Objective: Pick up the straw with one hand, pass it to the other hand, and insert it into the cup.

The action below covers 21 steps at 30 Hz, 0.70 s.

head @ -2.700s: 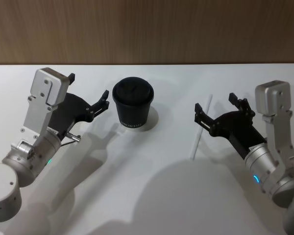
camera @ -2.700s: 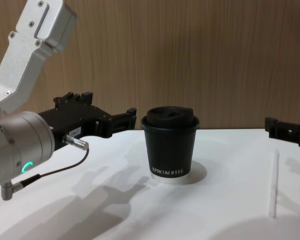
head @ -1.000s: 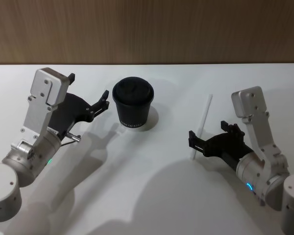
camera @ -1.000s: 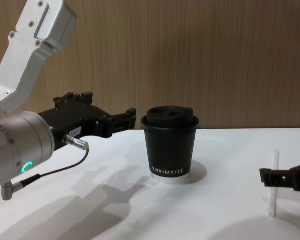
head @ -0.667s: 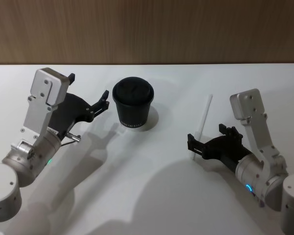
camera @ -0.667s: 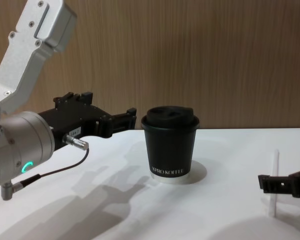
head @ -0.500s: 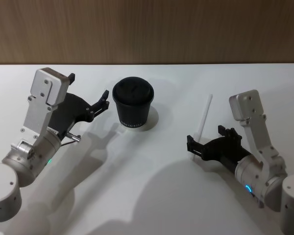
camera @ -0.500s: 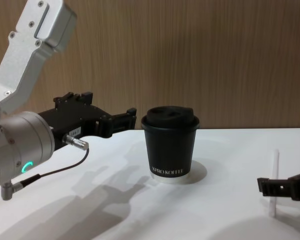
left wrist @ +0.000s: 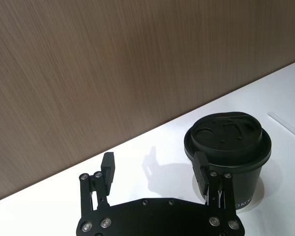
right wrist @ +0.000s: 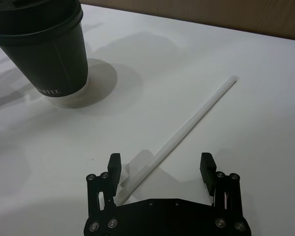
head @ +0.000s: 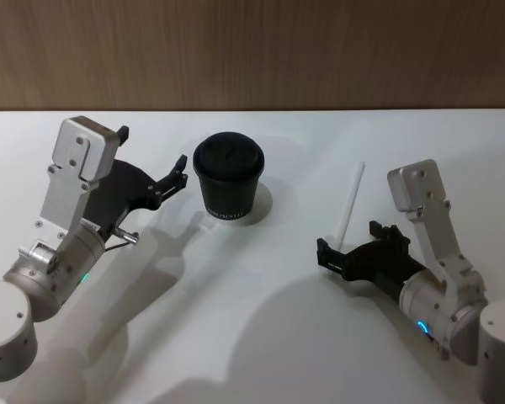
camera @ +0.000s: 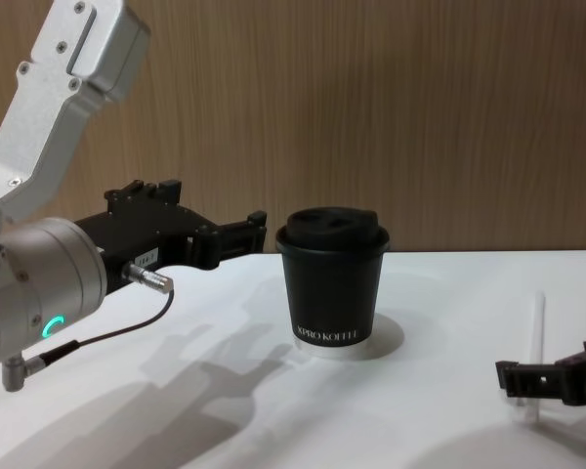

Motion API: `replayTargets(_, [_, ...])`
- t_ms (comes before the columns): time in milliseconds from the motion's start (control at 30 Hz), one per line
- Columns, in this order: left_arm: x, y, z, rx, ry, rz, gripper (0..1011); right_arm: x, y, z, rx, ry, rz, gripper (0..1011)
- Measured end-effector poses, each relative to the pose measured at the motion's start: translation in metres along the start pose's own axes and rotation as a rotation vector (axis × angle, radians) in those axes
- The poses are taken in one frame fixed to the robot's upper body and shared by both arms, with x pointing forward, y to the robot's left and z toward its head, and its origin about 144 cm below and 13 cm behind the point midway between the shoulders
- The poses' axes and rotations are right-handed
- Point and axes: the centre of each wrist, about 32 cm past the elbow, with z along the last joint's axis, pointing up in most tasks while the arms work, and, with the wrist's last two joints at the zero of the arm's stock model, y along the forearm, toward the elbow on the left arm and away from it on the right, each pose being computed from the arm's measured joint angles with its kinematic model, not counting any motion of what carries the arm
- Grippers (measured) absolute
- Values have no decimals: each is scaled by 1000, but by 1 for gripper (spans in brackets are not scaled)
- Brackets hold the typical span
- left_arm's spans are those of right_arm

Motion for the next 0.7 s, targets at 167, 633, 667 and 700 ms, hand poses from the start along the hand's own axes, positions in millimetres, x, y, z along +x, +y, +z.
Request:
replayTargets(167, [0,0,0,0,0,0,1001,0,1,-1,-5,-2,3,998])
replayTargets(633, [0,0,0,0,0,0,1001,-2,3,-1,-13,-5,5,646])
replayTargets(667, [0,0,0,0,0,0,1001,-2,3,-1,-13,-5,5,625])
replayTargets(700, [0,0,0,0,0,0,1002,-2,3,-1,-14,-7,4,591])
